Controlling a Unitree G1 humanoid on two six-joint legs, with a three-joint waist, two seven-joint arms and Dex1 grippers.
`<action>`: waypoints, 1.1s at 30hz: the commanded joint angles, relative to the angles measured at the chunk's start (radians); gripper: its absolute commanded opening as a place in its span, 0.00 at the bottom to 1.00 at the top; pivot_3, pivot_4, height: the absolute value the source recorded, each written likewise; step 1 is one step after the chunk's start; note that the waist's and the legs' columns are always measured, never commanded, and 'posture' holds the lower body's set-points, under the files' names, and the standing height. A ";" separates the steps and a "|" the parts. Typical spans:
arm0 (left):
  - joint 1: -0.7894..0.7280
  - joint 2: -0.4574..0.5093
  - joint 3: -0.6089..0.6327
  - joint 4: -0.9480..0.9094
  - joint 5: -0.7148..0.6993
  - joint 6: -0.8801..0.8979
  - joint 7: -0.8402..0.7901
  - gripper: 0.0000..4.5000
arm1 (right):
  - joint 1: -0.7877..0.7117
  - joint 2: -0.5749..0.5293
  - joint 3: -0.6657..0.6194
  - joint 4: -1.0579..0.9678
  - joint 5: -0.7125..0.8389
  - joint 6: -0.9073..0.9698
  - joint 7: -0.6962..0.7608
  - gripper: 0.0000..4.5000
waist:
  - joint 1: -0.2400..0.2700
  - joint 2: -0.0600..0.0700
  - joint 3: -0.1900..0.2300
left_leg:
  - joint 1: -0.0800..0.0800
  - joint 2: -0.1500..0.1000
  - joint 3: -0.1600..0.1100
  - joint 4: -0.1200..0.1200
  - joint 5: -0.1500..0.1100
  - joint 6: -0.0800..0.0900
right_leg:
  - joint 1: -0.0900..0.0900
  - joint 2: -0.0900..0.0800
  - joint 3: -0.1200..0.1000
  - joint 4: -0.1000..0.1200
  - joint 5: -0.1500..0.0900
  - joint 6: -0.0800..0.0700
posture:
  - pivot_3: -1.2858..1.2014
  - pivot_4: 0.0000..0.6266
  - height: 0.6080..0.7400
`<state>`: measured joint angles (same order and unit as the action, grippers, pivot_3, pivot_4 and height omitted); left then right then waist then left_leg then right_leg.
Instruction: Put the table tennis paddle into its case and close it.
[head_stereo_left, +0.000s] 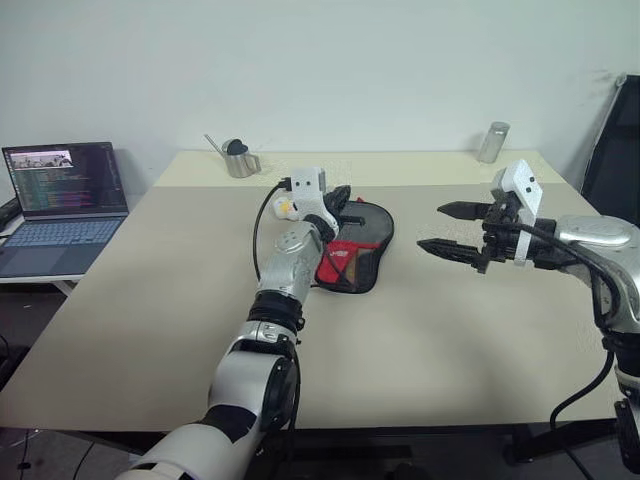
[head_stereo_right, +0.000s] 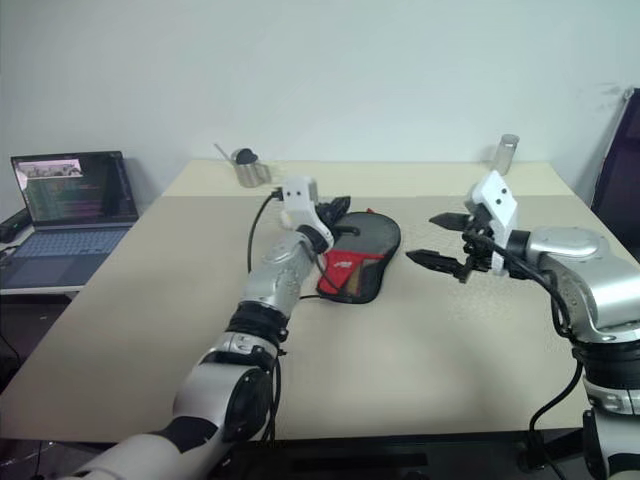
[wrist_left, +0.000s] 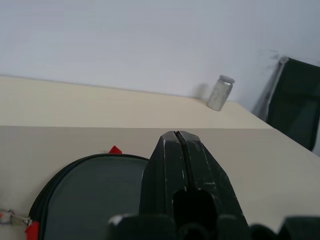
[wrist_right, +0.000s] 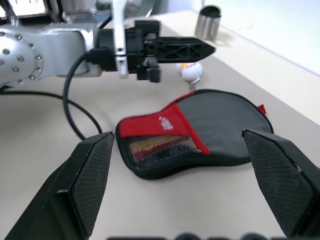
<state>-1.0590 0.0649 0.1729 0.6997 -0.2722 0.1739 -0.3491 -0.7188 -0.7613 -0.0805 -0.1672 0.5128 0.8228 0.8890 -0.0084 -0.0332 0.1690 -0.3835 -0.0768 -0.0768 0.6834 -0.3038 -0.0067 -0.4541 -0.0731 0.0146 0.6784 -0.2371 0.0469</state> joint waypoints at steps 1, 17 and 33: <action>0.017 0.098 -0.013 -0.185 -0.062 0.101 -0.159 0.09 | -0.011 0.081 -0.067 0.004 0.067 0.106 -0.113 1.00 | -0.003 0.000 0.000 | 0.000 0.000 0.000 0.000 0.000 0.000 | 0.000 0.000 0.000 0.000 0.000 0.000 | 0.52 0.24 1.00; 0.422 0.612 -0.042 -0.712 -0.197 0.472 -0.557 0.99 | -0.175 0.616 -0.485 0.409 0.149 0.484 -0.766 1.00 | -0.027 0.002 -0.001 | 0.001 0.001 -0.001 -0.002 0.001 -0.001 | -0.001 0.001 0.002 0.000 0.002 -0.003 | 0.52 0.24 1.00; 0.626 0.714 -0.006 -0.899 -0.177 0.469 -0.507 0.99 | -0.189 0.776 -0.520 0.609 0.173 0.391 -0.846 1.00 | -0.039 0.003 -0.001 | 0.002 0.001 -0.001 -0.002 0.001 -0.001 | 0.000 0.001 0.002 0.001 0.002 -0.003 | 0.52 0.24 1.00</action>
<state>-0.4241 0.7628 0.1238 -0.1544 -0.4389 0.6450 -0.8744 -0.8873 0.0074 -0.6303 0.4314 0.6864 1.2517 0.0218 -0.0474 -0.0305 0.1676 -0.3817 -0.0754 -0.0780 0.6816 -0.3030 -0.0075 -0.4542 -0.0721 0.0169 0.6793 -0.2353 0.0435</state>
